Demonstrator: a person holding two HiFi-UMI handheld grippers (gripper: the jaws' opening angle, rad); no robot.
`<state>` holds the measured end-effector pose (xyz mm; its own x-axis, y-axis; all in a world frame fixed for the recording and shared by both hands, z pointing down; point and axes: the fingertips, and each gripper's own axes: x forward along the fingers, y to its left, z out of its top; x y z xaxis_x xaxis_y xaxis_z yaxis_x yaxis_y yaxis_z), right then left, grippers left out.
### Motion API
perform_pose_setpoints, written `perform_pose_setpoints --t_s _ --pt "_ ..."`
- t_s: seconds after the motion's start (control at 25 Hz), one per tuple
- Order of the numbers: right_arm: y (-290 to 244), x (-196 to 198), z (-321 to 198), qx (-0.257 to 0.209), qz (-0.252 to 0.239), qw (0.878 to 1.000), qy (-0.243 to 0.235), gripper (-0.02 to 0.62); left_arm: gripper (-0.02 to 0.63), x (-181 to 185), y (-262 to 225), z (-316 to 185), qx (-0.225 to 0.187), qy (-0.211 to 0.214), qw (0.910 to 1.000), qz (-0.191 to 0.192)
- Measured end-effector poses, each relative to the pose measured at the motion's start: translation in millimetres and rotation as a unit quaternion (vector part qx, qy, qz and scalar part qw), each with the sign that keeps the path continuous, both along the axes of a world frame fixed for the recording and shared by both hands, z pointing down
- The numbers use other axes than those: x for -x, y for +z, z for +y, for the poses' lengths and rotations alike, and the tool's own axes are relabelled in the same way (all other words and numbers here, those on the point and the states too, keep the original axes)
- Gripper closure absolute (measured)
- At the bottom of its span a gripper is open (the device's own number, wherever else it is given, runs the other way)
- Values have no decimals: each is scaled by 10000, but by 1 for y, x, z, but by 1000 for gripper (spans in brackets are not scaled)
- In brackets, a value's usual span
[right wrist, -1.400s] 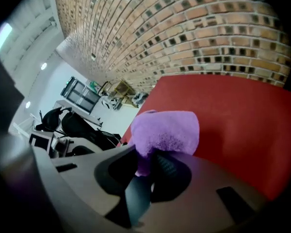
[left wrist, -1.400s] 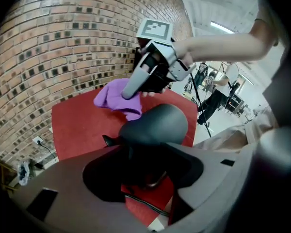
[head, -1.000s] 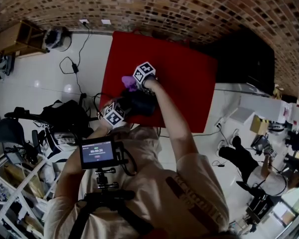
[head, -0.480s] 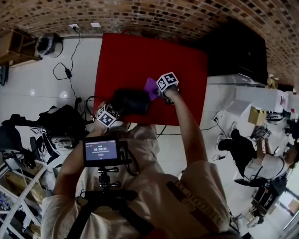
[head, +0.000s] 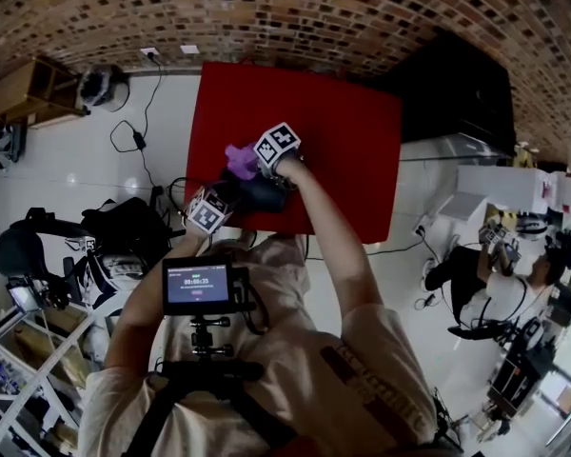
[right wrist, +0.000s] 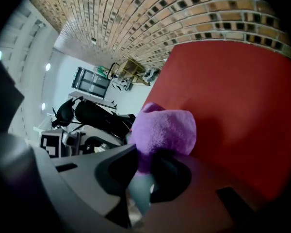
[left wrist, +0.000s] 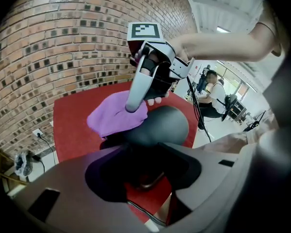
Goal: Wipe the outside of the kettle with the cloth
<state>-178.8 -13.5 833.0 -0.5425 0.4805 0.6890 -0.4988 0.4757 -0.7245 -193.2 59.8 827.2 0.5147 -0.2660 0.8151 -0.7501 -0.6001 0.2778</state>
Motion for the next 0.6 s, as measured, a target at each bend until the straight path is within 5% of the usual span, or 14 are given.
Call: perform_pose_setpoints --t_s 0.24,0.36,0.48,0.6 --pt "38 -128 -10 236 785 9917 996 522 422 4 4 1 -100 -82 9999 2" --pt "56 -186 2 115 1455 9857 839 522 422 4 5 0 -141 -125 9998 8" --pt "24 -171 -19 -404 1087 9852 1258 522 463 1 2 -1 -179 -127 9997 144" --pt "-36 -95 -27 -886 167 9893 1147 522 508 7 -9 -1 -329 -276 9988 225"
